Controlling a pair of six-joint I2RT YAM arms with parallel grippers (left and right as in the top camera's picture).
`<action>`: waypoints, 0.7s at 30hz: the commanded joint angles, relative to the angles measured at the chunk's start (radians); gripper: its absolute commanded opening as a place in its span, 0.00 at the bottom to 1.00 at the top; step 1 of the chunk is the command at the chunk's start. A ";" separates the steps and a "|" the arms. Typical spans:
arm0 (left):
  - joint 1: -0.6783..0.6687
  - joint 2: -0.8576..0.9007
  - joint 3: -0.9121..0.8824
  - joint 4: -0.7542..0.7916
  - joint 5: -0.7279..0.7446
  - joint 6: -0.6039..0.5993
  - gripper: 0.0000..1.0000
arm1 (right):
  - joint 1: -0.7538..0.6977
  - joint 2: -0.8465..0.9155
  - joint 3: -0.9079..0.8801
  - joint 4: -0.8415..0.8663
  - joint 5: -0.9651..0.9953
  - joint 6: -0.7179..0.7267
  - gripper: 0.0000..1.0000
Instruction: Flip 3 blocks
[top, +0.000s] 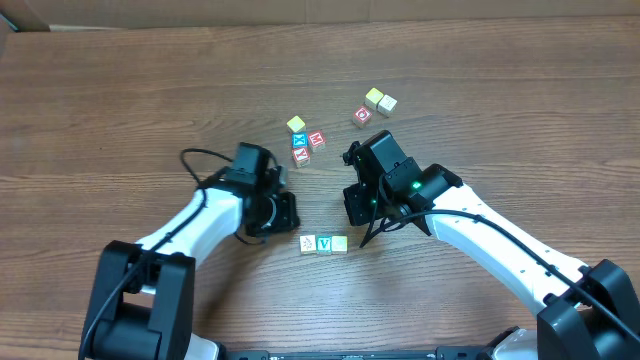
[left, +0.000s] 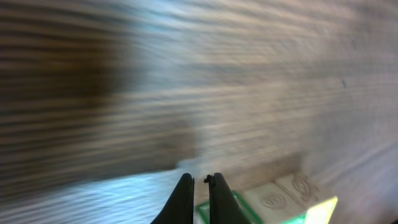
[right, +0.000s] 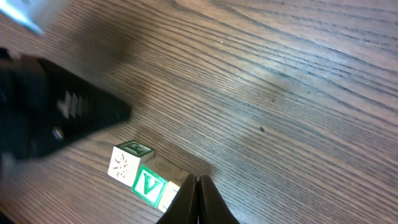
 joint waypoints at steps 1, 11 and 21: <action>0.069 0.007 -0.003 -0.009 0.012 -0.009 0.04 | -0.008 -0.021 0.029 -0.012 0.034 0.004 0.04; 0.087 0.007 -0.003 -0.215 0.019 0.228 0.04 | -0.034 -0.021 0.029 -0.157 0.056 0.065 0.04; -0.003 0.007 -0.003 -0.220 0.008 0.232 0.04 | -0.032 -0.021 -0.084 -0.146 -0.012 0.016 0.04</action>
